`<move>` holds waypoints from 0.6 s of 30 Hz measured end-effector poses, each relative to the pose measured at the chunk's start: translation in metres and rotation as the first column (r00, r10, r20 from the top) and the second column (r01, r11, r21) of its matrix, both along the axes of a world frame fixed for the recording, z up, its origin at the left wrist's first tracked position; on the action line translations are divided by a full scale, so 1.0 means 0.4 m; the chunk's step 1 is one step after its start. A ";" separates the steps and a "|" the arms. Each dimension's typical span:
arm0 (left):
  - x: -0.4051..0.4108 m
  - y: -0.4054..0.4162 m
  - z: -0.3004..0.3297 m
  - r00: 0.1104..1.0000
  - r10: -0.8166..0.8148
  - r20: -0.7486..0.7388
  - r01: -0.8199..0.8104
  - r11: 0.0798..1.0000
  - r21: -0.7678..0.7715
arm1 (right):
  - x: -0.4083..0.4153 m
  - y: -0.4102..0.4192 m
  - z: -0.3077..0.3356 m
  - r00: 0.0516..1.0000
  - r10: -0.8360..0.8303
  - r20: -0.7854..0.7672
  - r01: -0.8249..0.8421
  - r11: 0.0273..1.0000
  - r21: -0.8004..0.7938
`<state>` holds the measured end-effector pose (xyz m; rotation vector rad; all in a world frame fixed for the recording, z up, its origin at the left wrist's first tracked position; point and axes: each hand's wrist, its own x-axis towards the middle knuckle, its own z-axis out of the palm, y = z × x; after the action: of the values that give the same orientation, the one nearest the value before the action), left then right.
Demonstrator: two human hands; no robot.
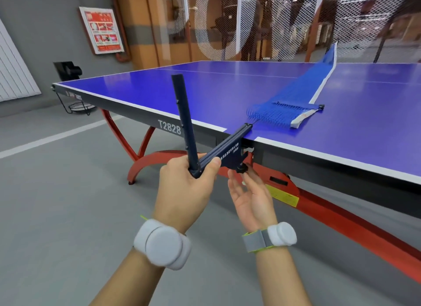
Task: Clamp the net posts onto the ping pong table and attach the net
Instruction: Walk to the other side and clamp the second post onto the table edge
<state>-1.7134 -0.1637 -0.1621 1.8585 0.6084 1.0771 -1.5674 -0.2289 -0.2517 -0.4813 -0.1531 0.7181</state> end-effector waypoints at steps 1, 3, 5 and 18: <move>0.007 -0.003 0.001 1.000 0.004 -0.005 -0.004 1.000 0.013 | 0.003 0.004 -0.001 1.000 -0.021 -0.007 0.021 1.000 0.005; 0.013 -0.006 0.001 1.000 0.000 -0.015 0.000 1.000 0.012 | 0.006 0.012 -0.005 0.997 -0.070 -0.028 0.070 0.998 0.007; 0.016 -0.006 0.000 1.000 -0.007 -0.020 0.006 1.000 -0.022 | 0.015 0.018 -0.008 0.995 -0.096 -0.040 0.096 0.995 -0.001; 0.014 0.001 0.039 0.994 0.031 -0.109 -0.021 0.996 0.086 | 0.001 0.052 -0.034 0.990 -0.021 -0.143 0.023 1.000 0.013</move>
<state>-1.7076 -0.1633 -0.1467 1.9988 0.6614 1.0360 -1.5672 -0.2079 -0.2653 -0.4156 -0.0188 0.7265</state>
